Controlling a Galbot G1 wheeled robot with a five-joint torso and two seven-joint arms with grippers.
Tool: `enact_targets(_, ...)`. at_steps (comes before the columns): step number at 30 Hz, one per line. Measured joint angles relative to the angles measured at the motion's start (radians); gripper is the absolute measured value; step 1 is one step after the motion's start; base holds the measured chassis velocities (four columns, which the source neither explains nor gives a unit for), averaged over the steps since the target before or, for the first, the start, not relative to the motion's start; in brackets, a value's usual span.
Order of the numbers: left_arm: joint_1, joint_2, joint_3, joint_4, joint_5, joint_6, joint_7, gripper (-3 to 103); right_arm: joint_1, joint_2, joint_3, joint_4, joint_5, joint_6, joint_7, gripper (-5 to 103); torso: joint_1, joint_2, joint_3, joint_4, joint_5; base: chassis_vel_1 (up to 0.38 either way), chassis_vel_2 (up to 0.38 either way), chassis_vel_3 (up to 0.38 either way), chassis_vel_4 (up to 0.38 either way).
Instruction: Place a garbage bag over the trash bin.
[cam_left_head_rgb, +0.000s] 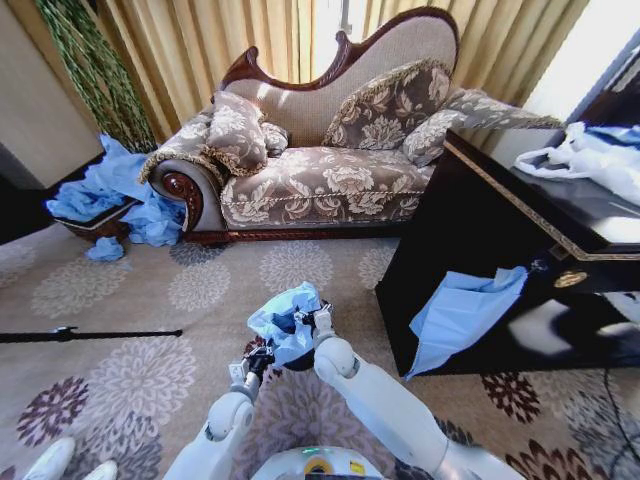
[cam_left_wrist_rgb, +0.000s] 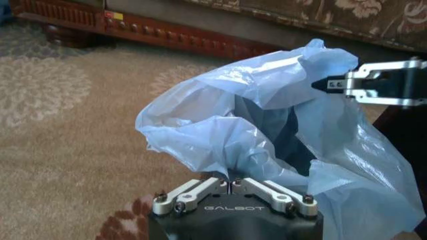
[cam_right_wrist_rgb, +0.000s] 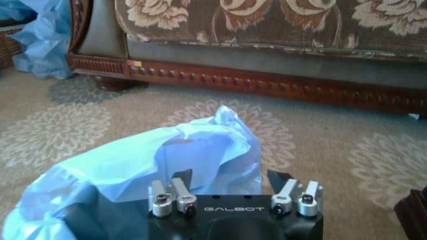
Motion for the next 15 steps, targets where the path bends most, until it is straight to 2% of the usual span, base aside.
enact_targets(1,0.000,0.000,0.000,0.000,0.000,0.000,0.000,0,0.000,0.000,0.000,0.000,0.000,0.000,0.000,77,0.000,0.000,0.000,0.0000,0.0000,0.000,0.000,0.000,0.000)
enact_targets(4,0.004,-0.001,-0.001,0.001,0.002,-0.001,0.011,0,0.017,0.011,0.012,-0.029,-0.009,0.021,-0.022,60,0.000,0.000,0.000,0.0001,0.0000,0.000,0.000,0.000,0.000)
enact_targets(7,0.006,-0.002,-0.001,0.002,0.003,-0.002,0.016,0,0.030,0.018,0.016,-0.044,-0.013,0.028,-0.031,54,0.000,0.000,0.000,0.0000,0.0000,0.000,0.000,0.000,0.000)
enact_targets(8,0.007,-0.003,-0.001,0.004,0.004,-0.003,0.022,0,0.043,0.027,0.018,-0.060,-0.020,0.035,-0.038,47,0.000,0.000,0.000,-0.0001,0.0000,0.000,0.000,0.000,0.000)
enact_targets(12,0.008,-0.004,-0.001,0.006,0.005,-0.006,0.029,0,0.070,0.052,0.019,-0.100,-0.031,0.049,-0.049,46,0.000,0.000,0.000,0.0001,0.0000,0.000,0.000,0.000,0.000)
enact_targets(15,0.009,-0.003,-0.002,0.009,0.009,-0.008,0.043,0,0.100,0.077,0.018,-0.140,-0.044,0.064,-0.061,36,0.000,0.000,0.000,0.0001,0.0000,0.000,0.000,0.000,0.000)
